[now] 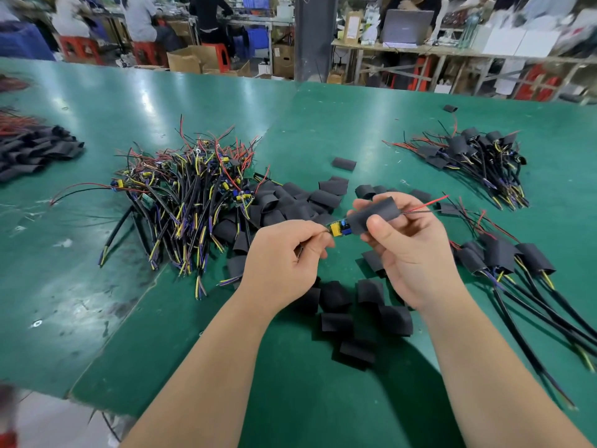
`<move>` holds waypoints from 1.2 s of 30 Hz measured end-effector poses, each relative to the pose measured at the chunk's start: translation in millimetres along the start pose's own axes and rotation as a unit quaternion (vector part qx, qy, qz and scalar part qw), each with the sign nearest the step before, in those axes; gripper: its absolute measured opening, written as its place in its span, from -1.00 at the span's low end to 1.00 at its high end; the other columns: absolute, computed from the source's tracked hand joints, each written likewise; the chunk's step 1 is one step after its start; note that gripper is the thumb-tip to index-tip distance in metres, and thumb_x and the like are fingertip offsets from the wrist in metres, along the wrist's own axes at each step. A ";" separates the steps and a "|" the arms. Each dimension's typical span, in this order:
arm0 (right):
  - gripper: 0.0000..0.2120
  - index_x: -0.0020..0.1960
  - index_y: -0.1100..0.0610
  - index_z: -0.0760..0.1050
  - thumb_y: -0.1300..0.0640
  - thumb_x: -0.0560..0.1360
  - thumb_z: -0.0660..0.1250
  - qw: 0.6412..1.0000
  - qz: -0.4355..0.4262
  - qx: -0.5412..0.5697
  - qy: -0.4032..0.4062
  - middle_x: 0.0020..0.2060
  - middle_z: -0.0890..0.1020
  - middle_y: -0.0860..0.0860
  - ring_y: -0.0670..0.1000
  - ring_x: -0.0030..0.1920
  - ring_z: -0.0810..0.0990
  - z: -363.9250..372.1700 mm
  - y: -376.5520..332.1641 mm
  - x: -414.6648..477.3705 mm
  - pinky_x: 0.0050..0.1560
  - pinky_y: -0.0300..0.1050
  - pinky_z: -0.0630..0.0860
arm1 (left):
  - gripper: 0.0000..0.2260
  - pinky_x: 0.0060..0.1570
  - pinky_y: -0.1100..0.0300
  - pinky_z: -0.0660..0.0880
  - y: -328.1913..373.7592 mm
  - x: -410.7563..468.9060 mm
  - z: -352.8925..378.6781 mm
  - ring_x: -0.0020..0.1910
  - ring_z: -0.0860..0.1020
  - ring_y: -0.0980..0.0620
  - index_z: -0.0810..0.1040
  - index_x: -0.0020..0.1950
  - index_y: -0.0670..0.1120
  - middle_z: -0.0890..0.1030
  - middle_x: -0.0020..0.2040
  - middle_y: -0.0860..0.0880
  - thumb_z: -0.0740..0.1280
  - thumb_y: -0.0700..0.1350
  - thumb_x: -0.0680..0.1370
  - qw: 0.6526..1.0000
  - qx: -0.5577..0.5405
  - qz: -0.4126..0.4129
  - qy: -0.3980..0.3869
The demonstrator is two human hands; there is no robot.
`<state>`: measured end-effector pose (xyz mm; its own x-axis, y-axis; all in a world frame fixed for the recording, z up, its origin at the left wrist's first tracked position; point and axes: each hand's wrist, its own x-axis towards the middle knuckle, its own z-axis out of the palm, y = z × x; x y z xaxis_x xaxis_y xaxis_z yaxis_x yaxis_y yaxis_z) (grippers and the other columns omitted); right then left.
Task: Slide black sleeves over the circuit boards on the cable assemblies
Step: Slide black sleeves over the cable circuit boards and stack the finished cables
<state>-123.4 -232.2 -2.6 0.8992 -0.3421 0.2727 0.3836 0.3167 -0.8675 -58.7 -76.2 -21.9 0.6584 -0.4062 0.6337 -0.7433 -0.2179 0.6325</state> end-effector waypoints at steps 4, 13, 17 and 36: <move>-0.61 0.01 0.20 0.46 0.23 0.26 0.54 0.997 -0.012 0.008 -0.070 -0.08 0.70 0.10 0.07 0.01 0.66 -6.6 -2.8 -0.4 -0.08 -0.19 0.56 | -0.82 -0.31 0.22 0.50 -0.5 -1.1 -1.4 -0.36 0.56 0.13 0.64 -0.23 -0.11 0.58 -0.39 0.09 0.28 -0.18 0.51 0.999 -0.025 -0.017 -0.021; -0.70 -0.06 0.09 0.49 0.09 0.24 0.46 0.995 0.014 -0.095 0.016 -0.13 0.72 0.05 -0.03 -0.23 0.69 -3.1 -3.4 -4.2 -0.35 -0.26 0.54 | -0.82 -0.32 0.01 0.51 -1.0 -2.1 0.2 -0.38 0.55 0.03 0.61 -0.24 -0.08 0.58 -0.38 0.05 0.28 -0.16 0.53 0.996 -0.065 -0.028 -0.053; -0.70 -0.09 0.11 0.48 0.11 0.23 0.48 0.996 0.037 -0.084 0.015 -0.16 0.72 0.09 -0.02 -0.28 0.68 1.5 1.7 -7.9 -0.34 -0.24 0.56 | -0.83 -0.36 0.02 0.48 -1.9 -1.7 0.8 -0.39 0.53 0.01 0.61 -0.25 -0.10 0.56 -0.40 0.03 0.29 -0.14 0.51 0.997 -0.011 0.009 -0.070; -0.81 -0.20 0.01 0.52 0.28 0.45 0.40 0.933 -0.065 -0.230 0.268 -0.39 0.65 -0.07 -0.09 -0.42 0.59 -51.4 -76.0 15.4 -0.36 -0.28 0.48 | -0.68 -0.35 0.10 0.42 -14.4 6.0 -9.6 -0.42 0.47 0.05 0.63 -0.20 -0.08 0.58 -0.38 -0.05 0.19 0.06 0.55 0.985 -0.027 -0.127 0.112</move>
<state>-149.5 -307.0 46.2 0.5692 -0.7842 0.2469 0.2396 -0.1291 -0.9623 -42.9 -66.9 -22.9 0.8368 -0.1366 0.5302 -0.5473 -0.2376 0.8025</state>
